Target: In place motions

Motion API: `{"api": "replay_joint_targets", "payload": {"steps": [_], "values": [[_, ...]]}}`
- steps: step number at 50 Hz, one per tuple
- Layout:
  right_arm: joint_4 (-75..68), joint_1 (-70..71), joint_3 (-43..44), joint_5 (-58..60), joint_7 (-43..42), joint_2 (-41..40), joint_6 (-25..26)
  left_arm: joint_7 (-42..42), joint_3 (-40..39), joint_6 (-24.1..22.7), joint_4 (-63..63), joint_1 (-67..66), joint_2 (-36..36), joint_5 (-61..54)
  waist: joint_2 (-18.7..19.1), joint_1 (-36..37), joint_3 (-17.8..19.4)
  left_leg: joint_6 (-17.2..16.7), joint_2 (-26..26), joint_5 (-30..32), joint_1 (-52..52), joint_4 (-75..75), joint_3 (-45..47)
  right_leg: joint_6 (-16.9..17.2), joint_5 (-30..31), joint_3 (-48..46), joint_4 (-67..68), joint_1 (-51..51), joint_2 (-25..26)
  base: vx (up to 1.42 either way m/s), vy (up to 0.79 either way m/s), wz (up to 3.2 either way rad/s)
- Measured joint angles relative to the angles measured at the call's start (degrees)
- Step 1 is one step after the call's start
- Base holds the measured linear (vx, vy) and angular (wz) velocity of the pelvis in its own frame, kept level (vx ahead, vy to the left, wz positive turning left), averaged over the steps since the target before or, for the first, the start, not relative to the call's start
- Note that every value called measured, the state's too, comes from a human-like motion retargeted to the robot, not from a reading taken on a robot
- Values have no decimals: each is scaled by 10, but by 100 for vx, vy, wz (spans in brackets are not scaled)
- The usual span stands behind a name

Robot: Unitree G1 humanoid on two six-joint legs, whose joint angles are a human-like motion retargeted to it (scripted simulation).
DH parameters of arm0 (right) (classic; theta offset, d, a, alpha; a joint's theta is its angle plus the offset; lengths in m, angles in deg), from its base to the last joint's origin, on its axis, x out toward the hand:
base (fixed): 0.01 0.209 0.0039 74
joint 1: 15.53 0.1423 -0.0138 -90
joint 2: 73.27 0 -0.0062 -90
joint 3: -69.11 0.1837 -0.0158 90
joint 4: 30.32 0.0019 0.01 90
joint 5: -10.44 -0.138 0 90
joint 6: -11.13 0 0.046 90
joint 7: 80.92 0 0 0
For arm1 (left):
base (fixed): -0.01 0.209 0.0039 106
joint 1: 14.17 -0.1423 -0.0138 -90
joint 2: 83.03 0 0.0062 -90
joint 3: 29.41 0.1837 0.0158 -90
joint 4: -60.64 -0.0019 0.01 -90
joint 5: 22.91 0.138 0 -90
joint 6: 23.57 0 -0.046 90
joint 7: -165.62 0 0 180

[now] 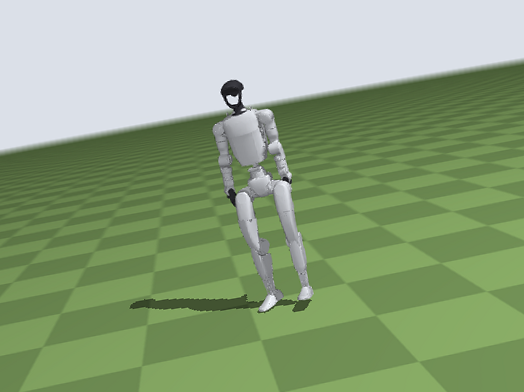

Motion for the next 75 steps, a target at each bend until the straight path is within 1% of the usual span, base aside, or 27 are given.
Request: {"api": "replay_joint_targets", "payload": {"steps": [5, 10, 12, 15, 19, 22, 25, 28, 31, 35, 37, 40, 42, 45, 48, 50, 52, 55, 58, 62, 67, 70, 75], "values": [[-16, -4, 6, -32, 1, -5, -8, 26, 5, 18, -29, 14, -6, -9, -3, 14, -4, 1, -2, 1, 0, 1, 10, -6, -2, 6, -5, 5, 6, 0, 0, -5], [-53, 18, 30, -80, 45, -7, -3, 31, 17, 5, -76, 54, -26, -30, -4, 15, -5, 0, 0, 3, 0, 3, 6, -2, -2, -3, -5, 11, 2, -1, -3, 7], [-71, 50, 47, -119, 62, 6, -4, 33, 21, 11, -93, 89, -48, -40, -5, 20, -13, 0, 0, 4, -2, 4, 6, 0, -2, -4, -4, 11, 0, -2, -7, 9], [-79, 134, 88, -193, 71, 36, 18, 34, 0, 29, -101, 172, -86, -58, -6, 27, -29, 0, -1, 4, -5, 4, 6, 0, -2, -4, -4, 8, 0, 1, -6, 1], [-23, 276, 145, -276, 38, 72, 27, 39, -29, 41, -71, 315, -158, -93, 1, 25, -53, 1, -1, 5, -5, 4, 5, 0, -2, -5, -4, 9, 1, -4, -8, 0], [37, 395, 153, -329, 36, 102, 23, 20, -36, 38, -40, 438, -209, -113, 6, 23, -71, 2, -1, 5, -9, 5, 4, 1, -3, -6, -3, 7, 0, -3, -4, 2], [102, 507, 136, -393, 29, 129, 11, -20, -46, 23, -10, 568, -237, -117, 7, 25, -97, 2, -2, 4, -20, 6, 3, 2, -5, -7, -3, -2, 0, 5, -3, 4], [159, 602, 87, -459, 7, 167, -12, -41, -19, -3, 24, 680, -262, -141, 6, 38, -129, 3, -3, 2, -32, 6, 3, 3, -7, -7, -3, -14, -1, 15, 1, 3], [202, 694, 8, -492, -39, 214, -43, -58, 26, -38, 65, 775, -296, -178, 4, 47, -151, 5, -4, -1, -43, 5, 3, 4, -10, -5, -1, -26, -2, 13, 4, 0], [238, 812, -117, -479, -137, 283, -77, -96, 99, -109, 89, 883, -346, -214, 4, 55, -183, 7, -5, -5, -56, 5, 4, 6, -13, 1, 0, -43, -3, 17, 6, -7], [249, 872, -163, -479, -214, 313, -88, -144, 131, -139, 93, 935, -367, -213, 3, 60, -196, 8, -6, -8, -65, 4, 5, 7, -15, 4, 0, -54, -4, 12, 7, -7], [268, 971, -210, -517, -341, 349, -124, -240, 172, -177, 115, 1011, -401, -215, 1, 64, -201, 8, -6, -10, -75, 2, 6, 8, -16, 7, 1, -67, -5, 3, 10, -5], [301, 1025, -226, -577, -406, 378, -158, -268, 195, -213, 146, 1055, -430, -225, -1, 68, -195, 9, -6, -12, -80, 2, 8, 9, -16, 9, 1, -74, -5, -8, 10, -5], [356, 1098, -246, -653, -446, 424, -225, -286, 217, -264, 198, 1118, -472, -260, 0, 68, -186, 8, -4, -12, -94, 2, 6, 11, -16, 7, 1, -87, -6, -10, 8, 12], [401, 1150, -262, -684, -451, 470, -243, -285, 229, -311, 244, 1162, -499, -302, -2, 64, -195, 6, -3, -10, -113, 1, 2, 13, -17, 0, 0, -102, -7, -4, 4, 23], [424, 1181, -271, -673, -459, 494, -244, -287, 231, -339, 261, 1189, -513, -322, -1, 62, -198, 5, -3, -9, -124, 0, 1, 14, -18, -1, -1, -112, -8, -12, 5, 12], [438, 1206, -286, -656, -488, 513, -246, -293, 238, -365, 260, 1210, -532, -334, 2, 61, -201, 4, -3, -10, -131, -1, 1, 14, -18, 0, -2, -119, -9, -13, 11, 4], [445, 1238, -311, -639, -537, 524, -251, -314, 247, -380, 251, 1230, -563, -332, 13, 66, -196, 5, -3, -13, -132, -1, 3, 14, -19, 3, -2, -121, -8, -12, 15, -9], [437, 1233, -314, -642, -543, 516, -257, -315, 245, -378, 244, 1227, -567, -326, 16, 70, -187, 9, -4, -16, -115, -1, 8, 12, -20, 7, -2, -107, -5, 2, 3, -19], [422, 1208, -310, -664, -523, 501, -266, -298, 237, -375, 243, 1206, -553, -336, 15, 73, -175, 13, -4, -19, -93, 0, 9, 9, -22, 8, -3, -87, -1, 0, 0, 0], [405, 1170, -322, -659, -496, 497, -263, -288, 248, -363, 227, 1172, -552, -316, 13, 77, -178, 14, -3, -20, -83, -1, 9, 9, -23, 7, -4, -75, 2, 0, 0, 0], [416, 1125, -327, -636, -474, 516, -257, -286, 254, -347, 212, 1140, -553, -274, 9, 86, -187, 13, -2, -19, -83, -1, 9, 9, -23, 5, -4, -74, 2, 0, 0, 0], [421, 997, -285, -541, -450, 548, -266, -298, 221, -340, 189, 1040, -561, -214, 9, 86, -180, 13, -3, -19, -72, -1, 6, 8, -24, 0, -5, -59, 3, -2, -2, 0]]}}
